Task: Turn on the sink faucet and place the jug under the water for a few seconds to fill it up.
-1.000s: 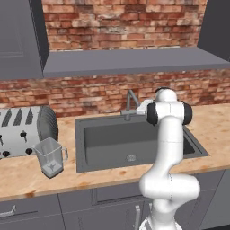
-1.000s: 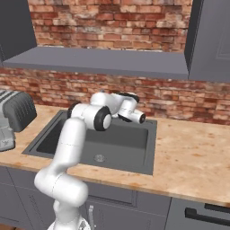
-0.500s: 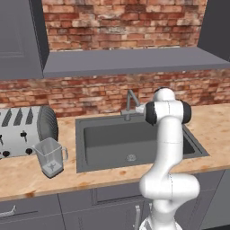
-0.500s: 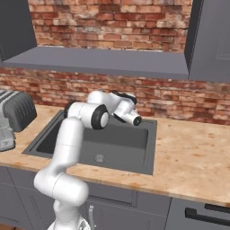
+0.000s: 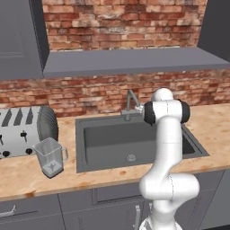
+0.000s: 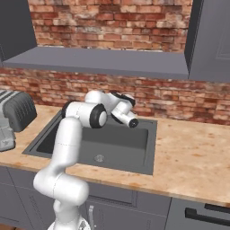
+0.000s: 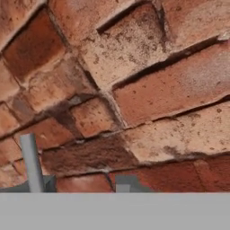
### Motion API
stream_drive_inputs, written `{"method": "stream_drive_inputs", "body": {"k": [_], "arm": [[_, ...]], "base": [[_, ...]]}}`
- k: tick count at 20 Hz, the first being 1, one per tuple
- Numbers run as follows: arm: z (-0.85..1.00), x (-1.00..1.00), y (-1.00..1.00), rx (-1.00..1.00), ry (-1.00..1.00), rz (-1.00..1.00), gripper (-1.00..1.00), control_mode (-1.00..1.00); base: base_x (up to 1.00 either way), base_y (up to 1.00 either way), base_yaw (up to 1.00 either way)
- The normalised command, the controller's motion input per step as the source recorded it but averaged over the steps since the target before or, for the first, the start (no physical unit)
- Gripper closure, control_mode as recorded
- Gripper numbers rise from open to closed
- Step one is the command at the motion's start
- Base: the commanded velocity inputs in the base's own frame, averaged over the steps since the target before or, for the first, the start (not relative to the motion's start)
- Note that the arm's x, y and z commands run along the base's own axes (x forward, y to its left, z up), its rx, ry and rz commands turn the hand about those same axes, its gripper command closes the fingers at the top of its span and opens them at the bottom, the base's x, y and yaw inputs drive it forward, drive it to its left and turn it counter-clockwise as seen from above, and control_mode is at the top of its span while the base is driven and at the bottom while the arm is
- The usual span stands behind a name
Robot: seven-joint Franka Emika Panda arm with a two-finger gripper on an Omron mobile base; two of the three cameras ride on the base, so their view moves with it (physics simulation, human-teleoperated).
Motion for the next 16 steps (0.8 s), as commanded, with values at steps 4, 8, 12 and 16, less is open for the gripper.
{"method": "stream_drive_inputs", "body": {"k": [4, 8, 12, 16], "arm": [[-0.31, 0.09, -1.00, 0.22, 0.18, -0.14, 1.00, -1.00], [-0.39, 0.08, -1.00, 0.26, 0.19, -0.13, 1.00, -1.00], [-0.47, -0.04, -0.95, 0.24, 0.10, -0.10, 1.00, -1.00], [-0.46, -0.12, -0.71, 0.18, 0.04, -0.07, 1.00, -1.00]], "base": [[0.00, 0.00, 0.00], [0.00, 0.00, 0.00], [0.00, 0.00, 0.00], [0.00, 0.00, 0.00]]}}
